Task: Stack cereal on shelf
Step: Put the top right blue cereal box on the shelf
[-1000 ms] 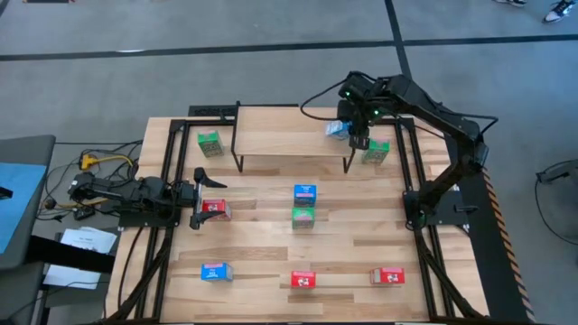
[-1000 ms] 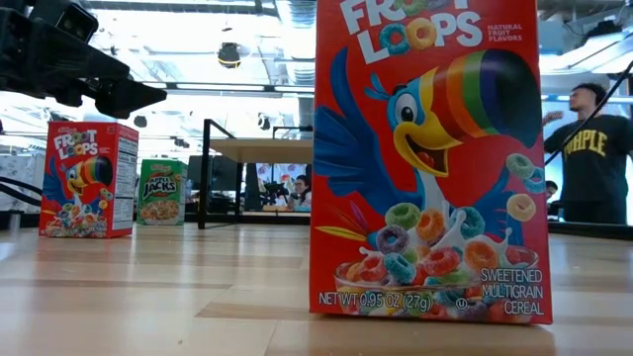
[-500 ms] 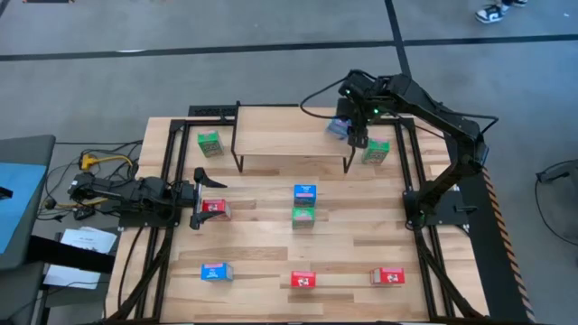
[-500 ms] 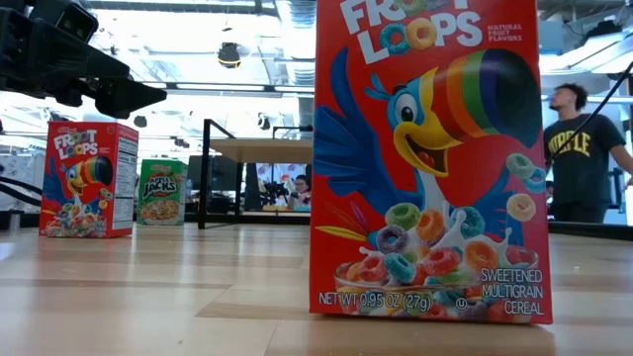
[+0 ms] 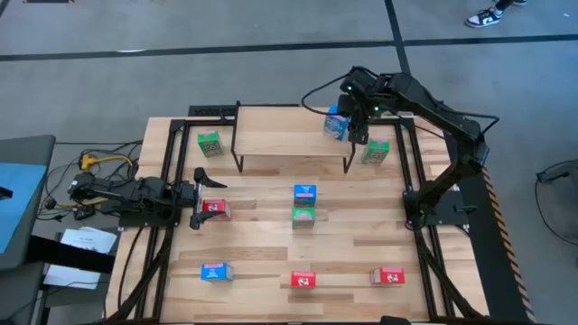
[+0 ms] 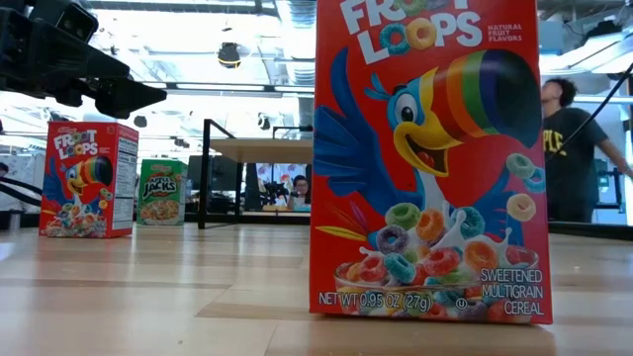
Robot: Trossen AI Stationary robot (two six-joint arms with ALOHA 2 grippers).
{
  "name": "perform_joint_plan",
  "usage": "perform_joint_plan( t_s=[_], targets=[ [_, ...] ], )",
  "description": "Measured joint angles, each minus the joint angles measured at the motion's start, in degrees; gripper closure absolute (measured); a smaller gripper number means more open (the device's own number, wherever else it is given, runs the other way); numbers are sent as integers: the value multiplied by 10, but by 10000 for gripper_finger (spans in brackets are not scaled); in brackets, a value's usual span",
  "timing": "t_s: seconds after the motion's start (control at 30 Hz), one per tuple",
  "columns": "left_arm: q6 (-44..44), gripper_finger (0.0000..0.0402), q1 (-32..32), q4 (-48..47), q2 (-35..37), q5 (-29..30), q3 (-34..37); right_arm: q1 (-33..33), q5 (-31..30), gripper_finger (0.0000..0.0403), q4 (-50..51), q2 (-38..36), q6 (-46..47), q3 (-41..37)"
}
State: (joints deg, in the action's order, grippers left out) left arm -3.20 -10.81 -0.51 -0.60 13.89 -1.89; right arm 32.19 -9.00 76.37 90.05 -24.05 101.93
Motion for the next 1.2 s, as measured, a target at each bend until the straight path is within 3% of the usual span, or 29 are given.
perform_joint_plan(
  t_s=[0.2, 0.37, 0.63, 0.97, 1.2],
  targets=[
    [0, 22, 0, 0, 0, 0, 0, 7, -2, 130, 4, -7, 4, 0],
    [0, 22, 0, 0, 0, 0, 0, 10, 1, 130, 41, -10, 72, 0],
    [0, 22, 0, 0, 0, 0, 0, -3, 80, 130, 38, -8, 178, -6],
    [0, 22, 0, 0, 0, 0, 0, -48, 124, 131, -7, -11, 248, -84],
    [0, 22, 0, 0, 0, 0, 0, -92, 127, 131, -113, -85, 286, -182]
  ],
)
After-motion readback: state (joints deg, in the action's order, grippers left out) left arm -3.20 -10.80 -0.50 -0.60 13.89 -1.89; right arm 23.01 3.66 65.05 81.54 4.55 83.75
